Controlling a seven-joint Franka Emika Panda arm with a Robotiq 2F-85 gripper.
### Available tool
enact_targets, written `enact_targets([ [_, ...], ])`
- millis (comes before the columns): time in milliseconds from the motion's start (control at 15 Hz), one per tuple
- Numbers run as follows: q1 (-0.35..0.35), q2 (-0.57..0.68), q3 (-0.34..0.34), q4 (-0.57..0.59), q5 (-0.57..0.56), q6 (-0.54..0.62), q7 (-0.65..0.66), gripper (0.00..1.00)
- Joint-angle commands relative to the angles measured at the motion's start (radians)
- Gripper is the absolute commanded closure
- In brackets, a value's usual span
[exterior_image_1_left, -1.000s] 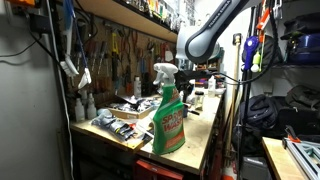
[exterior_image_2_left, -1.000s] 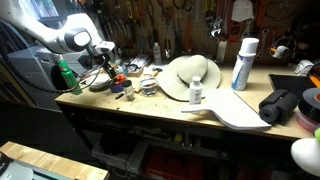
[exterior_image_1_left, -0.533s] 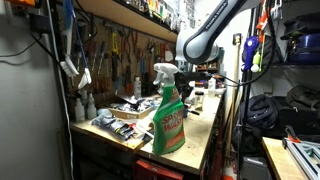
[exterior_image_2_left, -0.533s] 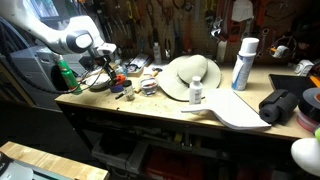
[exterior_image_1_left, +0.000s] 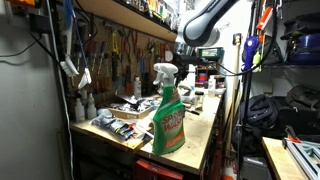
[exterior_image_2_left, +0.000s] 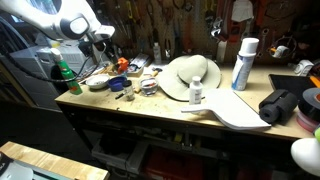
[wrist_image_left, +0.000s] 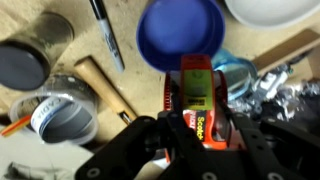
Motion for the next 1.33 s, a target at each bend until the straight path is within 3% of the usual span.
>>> enact_targets([
  [0, -0.022, -0.027, -0.012, 0.007, -0.064, 0.144, 0.101, 0.91],
  [200, -0.058, 0.039, -0.013, 0.040, -0.222, 0.192, 0.239, 0.91],
  [333, -0.065, 0.089, -0.020, 0.072, -0.323, 0.133, 0.314, 0.91],
  [667, -0.063, 0.191, -0.017, 0.120, -0.264, 0.170, 0.346, 0.91],
  [933, -0.063, 0.252, -0.031, 0.156, -0.288, 0.144, 0.370, 0.91],
  [1000, -0.009, 0.264, -0.088, 0.160, -0.252, 0.155, 0.350, 0.91],
  [1133, 0.004, 0.283, -0.106, 0.171, -0.218, 0.169, 0.348, 0.91],
  [1200, 0.013, 0.288, -0.114, 0.178, -0.200, 0.150, 0.341, 0.46],
  [1267, 0.021, 0.291, -0.123, 0.179, -0.189, 0.149, 0.338, 0.40],
])
